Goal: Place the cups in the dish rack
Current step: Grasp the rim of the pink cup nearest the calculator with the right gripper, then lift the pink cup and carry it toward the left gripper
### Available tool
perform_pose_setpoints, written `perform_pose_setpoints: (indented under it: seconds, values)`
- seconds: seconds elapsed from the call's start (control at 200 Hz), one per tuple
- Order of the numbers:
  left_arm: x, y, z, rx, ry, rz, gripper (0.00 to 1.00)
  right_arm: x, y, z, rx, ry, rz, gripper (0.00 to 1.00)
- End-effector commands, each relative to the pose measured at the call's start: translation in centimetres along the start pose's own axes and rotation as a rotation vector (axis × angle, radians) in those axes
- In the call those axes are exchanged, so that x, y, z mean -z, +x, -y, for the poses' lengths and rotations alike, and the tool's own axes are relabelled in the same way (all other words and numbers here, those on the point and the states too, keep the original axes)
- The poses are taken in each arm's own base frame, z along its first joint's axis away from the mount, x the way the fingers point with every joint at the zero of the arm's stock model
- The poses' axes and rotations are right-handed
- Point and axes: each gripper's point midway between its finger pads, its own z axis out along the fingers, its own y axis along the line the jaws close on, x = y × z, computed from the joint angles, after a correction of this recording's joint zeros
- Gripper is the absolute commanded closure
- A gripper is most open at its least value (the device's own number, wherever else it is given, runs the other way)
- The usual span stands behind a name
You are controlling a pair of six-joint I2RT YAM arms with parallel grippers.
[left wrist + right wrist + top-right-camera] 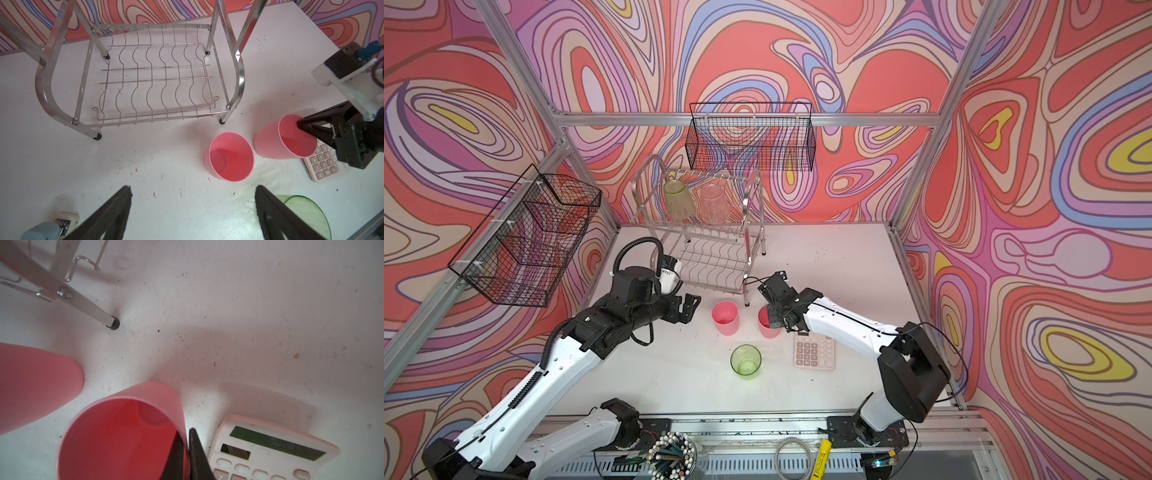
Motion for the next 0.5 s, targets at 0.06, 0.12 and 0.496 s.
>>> perform_pose_setpoints:
  seconds: [0.06, 0.12, 0.496]
  values:
    - [0.3, 0.6, 0.4, -0.031, 0.015, 0.0, 0.05, 0.4, -0.8, -0.2, 0.0, 0.003, 0.027, 1.0]
    - [0.4, 0.6, 0.5, -0.033, 0.023, 0.003, 0.05, 0.8, -1.0, 0.0, 0.001, 0.006, 0.041, 1.0]
    - [0.6, 0.5, 1.1, -0.035, 0.054, 0.016, 0.05, 4.8, -3.4, 0.3, 0.012, -0.031, 0.169, 1.0]
